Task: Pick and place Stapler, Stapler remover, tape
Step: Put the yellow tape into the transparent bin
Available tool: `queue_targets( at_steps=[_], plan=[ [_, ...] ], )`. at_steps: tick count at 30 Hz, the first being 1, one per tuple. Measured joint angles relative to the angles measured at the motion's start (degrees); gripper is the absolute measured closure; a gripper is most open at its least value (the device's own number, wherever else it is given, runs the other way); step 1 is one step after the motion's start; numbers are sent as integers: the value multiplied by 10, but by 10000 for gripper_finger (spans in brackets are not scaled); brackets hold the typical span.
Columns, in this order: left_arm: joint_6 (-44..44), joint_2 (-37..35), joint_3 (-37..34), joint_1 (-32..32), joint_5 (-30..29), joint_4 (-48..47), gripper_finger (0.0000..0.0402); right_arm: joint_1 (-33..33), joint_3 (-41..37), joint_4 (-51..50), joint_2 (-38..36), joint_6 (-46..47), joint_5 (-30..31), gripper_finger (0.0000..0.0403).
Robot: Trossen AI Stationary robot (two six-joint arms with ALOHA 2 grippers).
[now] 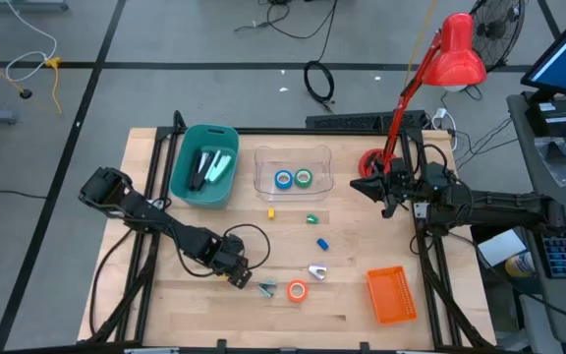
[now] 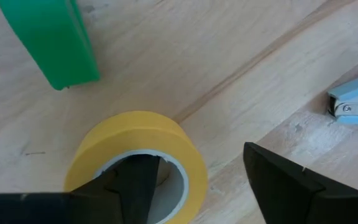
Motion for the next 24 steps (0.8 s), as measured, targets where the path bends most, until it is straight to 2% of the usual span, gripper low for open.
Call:
queue_targets(
  at_steps=[3,10,13,16,19,21,24],
  plan=[
    [1,0,0,0,-1,-8,206,0,0,0,0,-1,0,399],
    [13,0,-1,0,1,-20,361,0,0,0,0,-2,0,399],
    [19,-6,-1,0,26,-11,366,0,0,0,0,-2,0,399],
    [19,-20,2,-1,77,-12,366,0,0,0,0,-2,0,399],
    [50,-57,15,-8,105,-15,366,0,0,0,0,-2,0,399],
    [70,-84,28,-11,103,-10,366,0,0,0,0,-2,0,399],
    [103,-133,45,-12,63,-18,366,0,0,0,0,-2,0,399]
  ],
)
